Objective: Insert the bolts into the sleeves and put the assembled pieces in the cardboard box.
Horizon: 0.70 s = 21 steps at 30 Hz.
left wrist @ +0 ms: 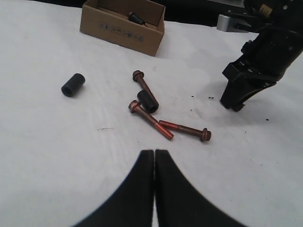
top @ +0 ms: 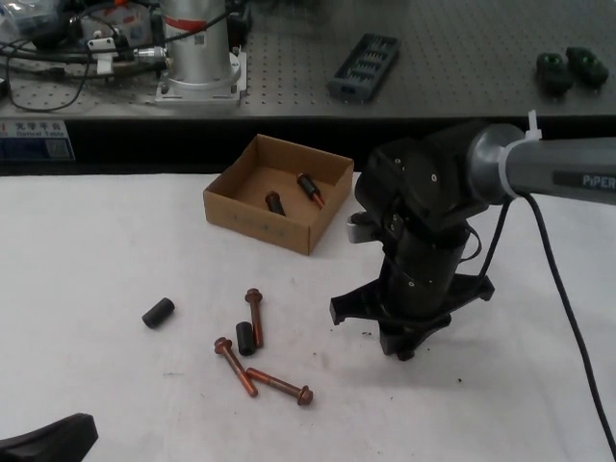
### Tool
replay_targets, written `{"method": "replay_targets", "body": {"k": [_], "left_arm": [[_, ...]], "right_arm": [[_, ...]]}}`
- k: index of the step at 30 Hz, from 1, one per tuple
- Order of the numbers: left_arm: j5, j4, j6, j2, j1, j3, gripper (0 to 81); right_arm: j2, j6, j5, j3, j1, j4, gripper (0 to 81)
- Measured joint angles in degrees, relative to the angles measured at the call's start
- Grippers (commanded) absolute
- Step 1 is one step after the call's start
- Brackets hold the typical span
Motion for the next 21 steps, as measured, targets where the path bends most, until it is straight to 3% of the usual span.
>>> {"method": "replay_targets", "body": {"k": [13,21], "left_arm": [[-0.4,1.3,1.2,0.0,0.0,0.0,0.6],[-0.4,1.5,1.5,0.0,0.0,0.0,0.6]], "right_arm": [[-3.5,-12.0,0.8,1.5,0.3,2.9,6.4],[-31.9,-12.2,-5.1,21.2,6.0,-20.0,6.4]]}}
